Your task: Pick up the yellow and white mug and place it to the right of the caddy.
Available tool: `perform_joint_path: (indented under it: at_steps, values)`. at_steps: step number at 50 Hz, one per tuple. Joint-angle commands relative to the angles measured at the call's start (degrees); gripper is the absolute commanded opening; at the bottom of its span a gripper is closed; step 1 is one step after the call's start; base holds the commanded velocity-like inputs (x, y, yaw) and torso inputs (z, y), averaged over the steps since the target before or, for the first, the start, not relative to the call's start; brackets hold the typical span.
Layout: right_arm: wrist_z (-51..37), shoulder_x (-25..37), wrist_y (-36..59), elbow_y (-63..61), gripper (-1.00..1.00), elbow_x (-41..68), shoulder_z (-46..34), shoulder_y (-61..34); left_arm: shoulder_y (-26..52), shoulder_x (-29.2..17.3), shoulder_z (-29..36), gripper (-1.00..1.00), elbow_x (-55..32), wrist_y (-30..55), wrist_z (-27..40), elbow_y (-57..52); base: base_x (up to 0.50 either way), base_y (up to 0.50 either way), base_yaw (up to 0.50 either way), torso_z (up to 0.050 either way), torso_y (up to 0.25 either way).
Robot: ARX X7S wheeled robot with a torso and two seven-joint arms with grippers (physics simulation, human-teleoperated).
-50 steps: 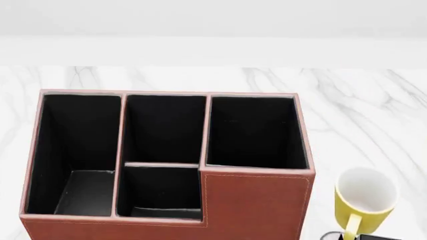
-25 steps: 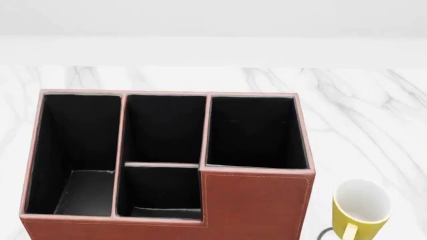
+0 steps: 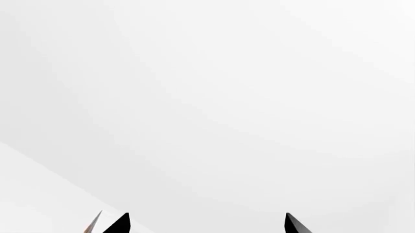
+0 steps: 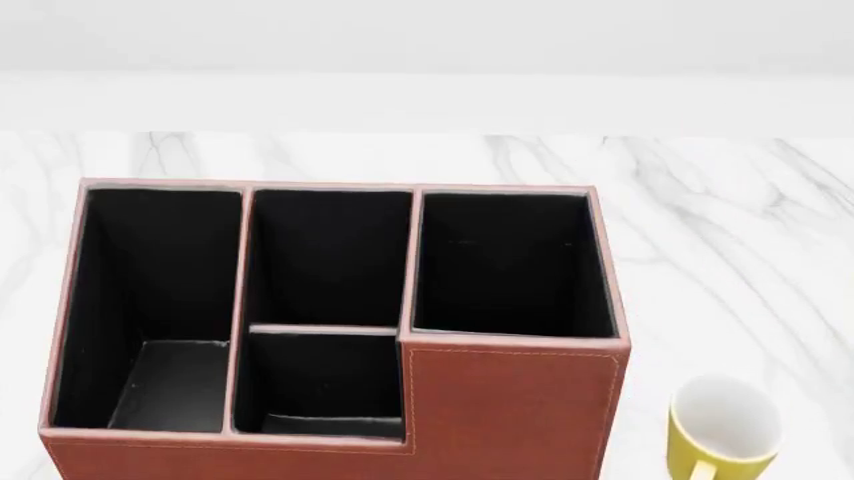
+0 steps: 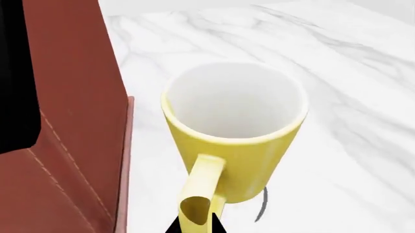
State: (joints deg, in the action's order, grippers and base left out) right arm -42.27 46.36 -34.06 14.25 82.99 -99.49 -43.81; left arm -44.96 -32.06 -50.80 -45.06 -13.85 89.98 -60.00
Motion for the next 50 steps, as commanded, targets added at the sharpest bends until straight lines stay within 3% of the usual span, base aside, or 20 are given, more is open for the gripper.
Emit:
perform_joint_path:
  at_steps: [1, 25, 26, 50]
  values:
    - [0.66, -1.42, 0.44, 2.42, -1.00, -0.52, 0.96, 0.71, 0.00, -0.10, 0.05, 1.00, 0.04, 0.00, 0.00, 0.00, 0.00, 0.00, 0.00, 0.000, 0.000]
    - [1.98, -2.34, 0.96, 4.01, -1.00, 0.58, 1.87, 1.53, 0.00, -0.07, -0.04, 1.00, 0.07, -0.09, 0.00, 0.00, 0.00, 0.00, 0.00, 0.001, 0.000]
    - [1.67, -2.35, 0.91, 4.08, 1.00, 0.73, 1.99, 1.62, 0.00, -0.10, -0.03, 1.00, 0.07, -0.09, 0.00, 0.00, 0.00, 0.00, 0.00, 0.000, 0.000]
    - [1.88, -2.20, 1.10, 3.83, 1.00, 0.54, 2.68, 1.88, 0.00, 0.10, -0.05, 1.00, -0.01, -0.17, 0.00, 0.00, 0.00, 0.00, 0.00, 0.000, 0.000]
